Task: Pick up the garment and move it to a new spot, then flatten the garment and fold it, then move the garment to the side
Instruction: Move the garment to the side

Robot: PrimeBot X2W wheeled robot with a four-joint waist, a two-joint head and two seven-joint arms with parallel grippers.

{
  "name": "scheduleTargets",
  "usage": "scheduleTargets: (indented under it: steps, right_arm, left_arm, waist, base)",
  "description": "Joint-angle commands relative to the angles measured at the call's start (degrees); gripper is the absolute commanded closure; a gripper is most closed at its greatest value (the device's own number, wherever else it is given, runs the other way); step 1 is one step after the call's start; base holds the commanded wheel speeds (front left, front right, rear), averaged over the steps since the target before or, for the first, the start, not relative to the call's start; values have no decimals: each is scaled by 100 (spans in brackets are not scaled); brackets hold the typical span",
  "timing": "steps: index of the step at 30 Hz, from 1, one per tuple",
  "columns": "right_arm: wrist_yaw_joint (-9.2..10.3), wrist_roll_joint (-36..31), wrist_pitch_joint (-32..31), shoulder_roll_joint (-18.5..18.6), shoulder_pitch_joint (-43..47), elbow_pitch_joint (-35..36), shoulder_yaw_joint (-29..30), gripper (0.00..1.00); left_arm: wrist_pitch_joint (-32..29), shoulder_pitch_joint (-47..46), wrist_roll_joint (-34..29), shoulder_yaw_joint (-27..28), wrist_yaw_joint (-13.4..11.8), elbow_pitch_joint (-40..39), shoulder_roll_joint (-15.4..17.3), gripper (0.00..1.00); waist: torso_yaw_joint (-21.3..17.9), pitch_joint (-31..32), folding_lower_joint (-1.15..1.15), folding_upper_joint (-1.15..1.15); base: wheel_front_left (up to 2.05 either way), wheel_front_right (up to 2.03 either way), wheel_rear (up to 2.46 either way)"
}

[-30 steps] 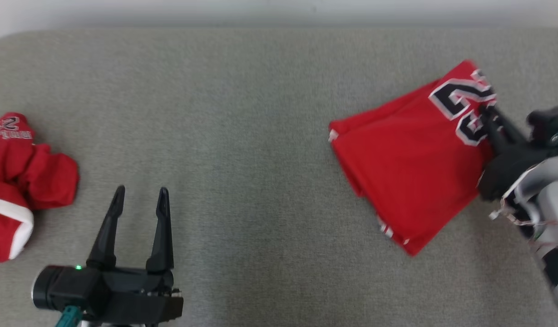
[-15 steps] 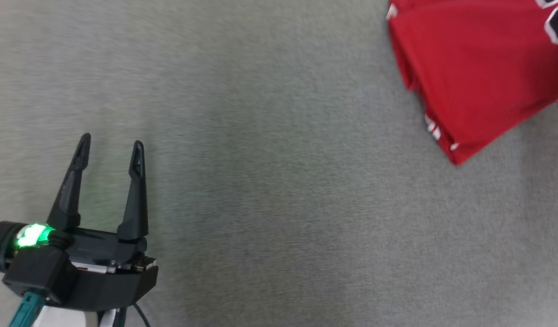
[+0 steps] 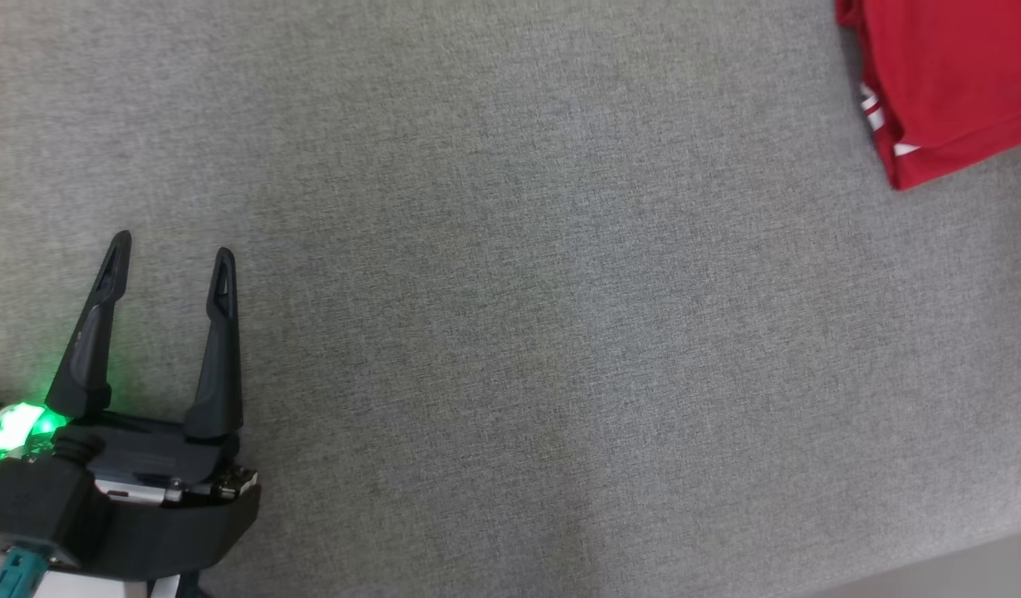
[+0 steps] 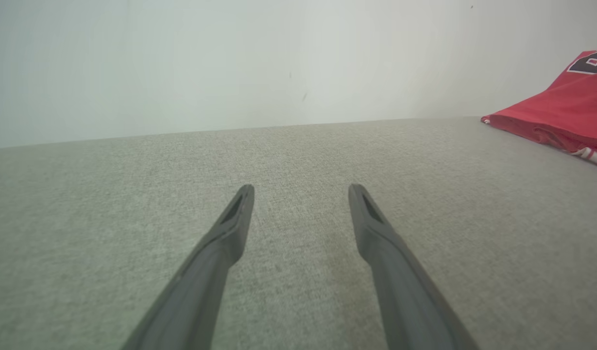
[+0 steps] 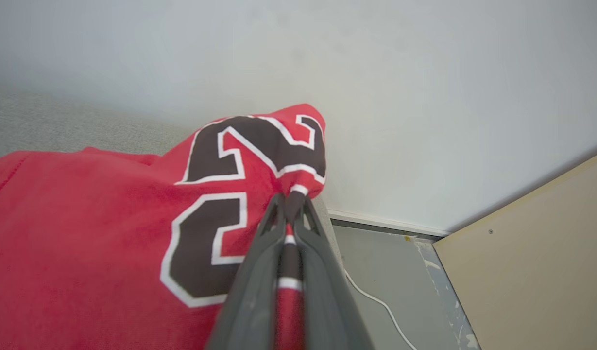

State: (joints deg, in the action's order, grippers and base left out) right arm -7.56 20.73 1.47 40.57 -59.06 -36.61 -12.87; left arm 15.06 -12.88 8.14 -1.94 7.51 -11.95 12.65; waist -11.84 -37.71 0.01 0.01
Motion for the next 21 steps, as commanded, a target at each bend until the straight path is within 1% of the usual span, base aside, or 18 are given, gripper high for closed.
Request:
scheduleTargets:
  steps: [1,6,11,12,13,14,17,21]
  right_arm:
    - [17,-4,-29,42,-82,5,-2,100]
    - [17,19,-89,253,-317,-97,-26,100]
    - [17,-123,-68,290,-533,-283,-84,100]
    - [17,-188,-52,296,-577,-334,-75,95]
    - [17,-240,-12,290,-618,-378,-63,38]
    - [17,-282,-4,270,-659,-450,-49,0]
    - [17,-504,121,259,-747,-585,6,0]
    - [17,-643,340,147,-768,-617,32,0]
  left_arm:
    - [15,57,-22,4,-10,-12,28,0]
    - [14,20,-9,-15,-10,-34,61,0]
    - [12,11,4,-16,-10,-31,71,0]
    - [12,10,4,-12,-10,-27,73,0]
    - [12,9,6,-10,-10,-15,76,0]
    - [11,-3,7,-17,-10,6,78,0]
    - [11,-41,21,6,-12,54,44,0]
    - [11,-33,45,10,-12,123,-32,0]
  waist:
    - [-78,-91,-1,-1]
    - [-56,-196,-1,-1]
    - [-12,-257,-1,-1]
    - [-6,-264,-1,-1]
    - [2,-268,-1,-1]
    - [13,-265,-1,-1]
    - [52,-221,-1,-1]
    - [108,-53,-1,-1]
  base:
    - [0,0,0]
    - [0,0,0]
    - [0,0,0]
    - [0,0,0]
    - [0,0,0]
    - [0,0,0]
    - [0,0,0]
    - [0,0,0]
